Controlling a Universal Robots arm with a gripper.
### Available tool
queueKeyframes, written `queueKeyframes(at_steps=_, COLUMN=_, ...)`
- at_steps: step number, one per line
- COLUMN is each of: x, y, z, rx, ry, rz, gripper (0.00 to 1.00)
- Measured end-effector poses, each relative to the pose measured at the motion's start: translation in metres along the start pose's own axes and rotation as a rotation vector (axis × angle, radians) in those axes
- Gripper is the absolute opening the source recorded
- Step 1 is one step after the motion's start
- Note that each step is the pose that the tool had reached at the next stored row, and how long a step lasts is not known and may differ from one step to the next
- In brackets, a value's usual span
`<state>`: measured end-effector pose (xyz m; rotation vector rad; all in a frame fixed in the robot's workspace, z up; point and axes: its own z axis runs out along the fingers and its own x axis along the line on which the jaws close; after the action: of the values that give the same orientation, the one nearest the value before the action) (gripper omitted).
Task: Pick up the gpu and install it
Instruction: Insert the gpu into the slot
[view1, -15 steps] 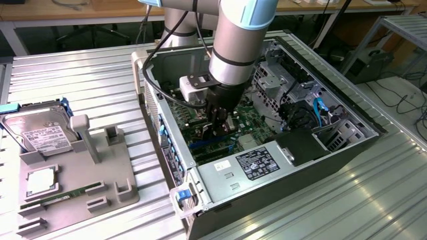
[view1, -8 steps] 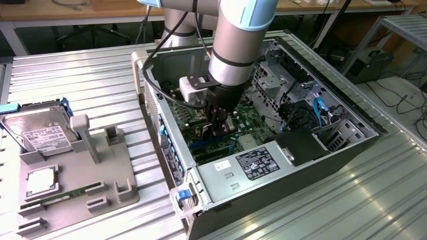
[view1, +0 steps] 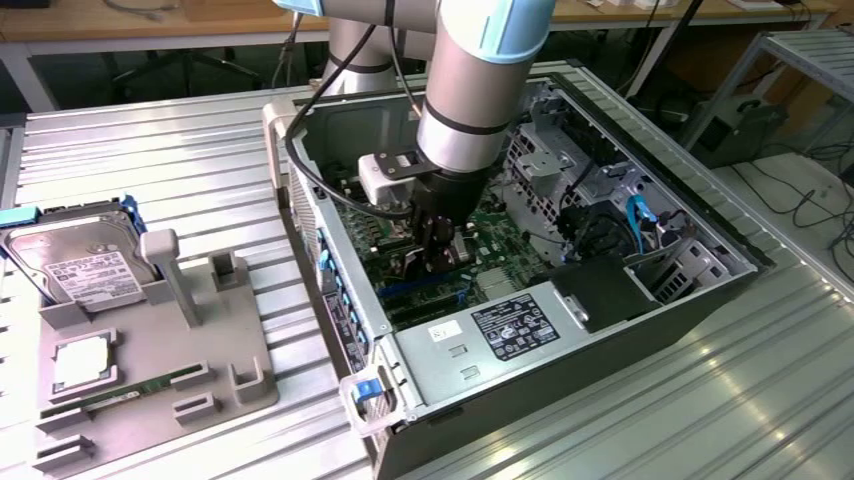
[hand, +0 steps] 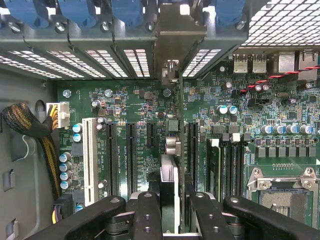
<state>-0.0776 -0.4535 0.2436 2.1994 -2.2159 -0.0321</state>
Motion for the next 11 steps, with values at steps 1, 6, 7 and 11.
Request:
queueKeyframes(at_steps=1, x=0.0, y=0.0, z=-0.0015, rx=0.0001, ry=-0.0003, rz=0.0, gripper=0.28)
queueKeyframes(at_steps=6, x=0.0, y=0.0001, z=-0.0029, rx=0.0, ry=0.0001, rz=0.0, gripper=0.28)
queueKeyframes(at_steps=7, x=0.0, y=0.0001, z=-0.0029, rx=0.0, ry=0.0001, rz=0.0, gripper=0.28)
queueKeyframes(at_steps=11, x=0.0, y=-0.0006, z=-0.0027, rx=-0.0003, ry=0.0, rz=0.0, gripper=0.28)
